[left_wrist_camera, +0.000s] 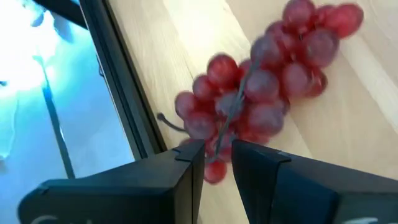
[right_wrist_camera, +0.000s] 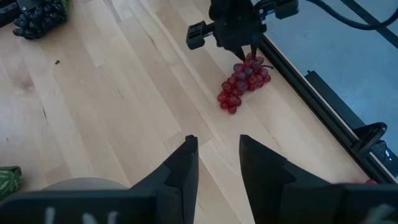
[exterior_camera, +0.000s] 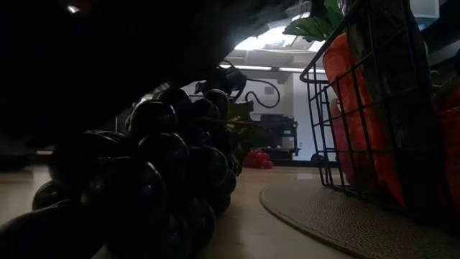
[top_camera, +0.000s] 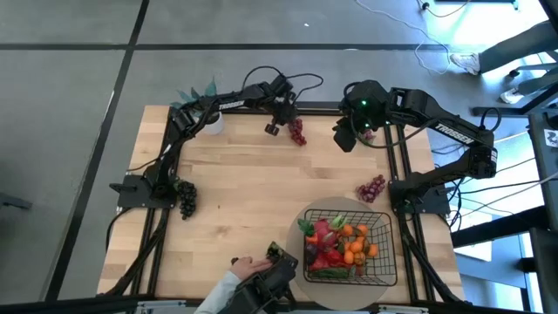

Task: Build produce basket
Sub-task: Put the top left red grapes into the black wire basket

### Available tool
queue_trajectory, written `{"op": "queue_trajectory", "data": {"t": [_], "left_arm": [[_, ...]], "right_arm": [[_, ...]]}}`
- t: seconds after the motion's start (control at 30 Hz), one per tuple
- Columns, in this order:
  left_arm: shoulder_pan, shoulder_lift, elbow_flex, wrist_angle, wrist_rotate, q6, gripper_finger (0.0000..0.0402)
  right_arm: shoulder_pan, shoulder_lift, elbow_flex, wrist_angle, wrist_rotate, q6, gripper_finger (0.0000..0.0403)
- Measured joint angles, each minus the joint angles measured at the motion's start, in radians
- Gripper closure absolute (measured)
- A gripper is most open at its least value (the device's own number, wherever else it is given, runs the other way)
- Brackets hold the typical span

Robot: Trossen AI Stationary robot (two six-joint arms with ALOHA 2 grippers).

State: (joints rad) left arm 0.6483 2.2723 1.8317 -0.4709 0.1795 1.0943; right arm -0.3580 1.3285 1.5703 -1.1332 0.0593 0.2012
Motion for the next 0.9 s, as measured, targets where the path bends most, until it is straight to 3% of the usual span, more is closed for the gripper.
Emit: {"op": "queue_trajectory", "data": {"t": [0.9], "left_arm": [[0.002, 0.000, -0.023, 0.034, 0.059, 0.009, 0.0332]], "right_arm": [[0.000, 0.000, 0.000, 0.000, 0.000, -0.005, 0.0299]]}}
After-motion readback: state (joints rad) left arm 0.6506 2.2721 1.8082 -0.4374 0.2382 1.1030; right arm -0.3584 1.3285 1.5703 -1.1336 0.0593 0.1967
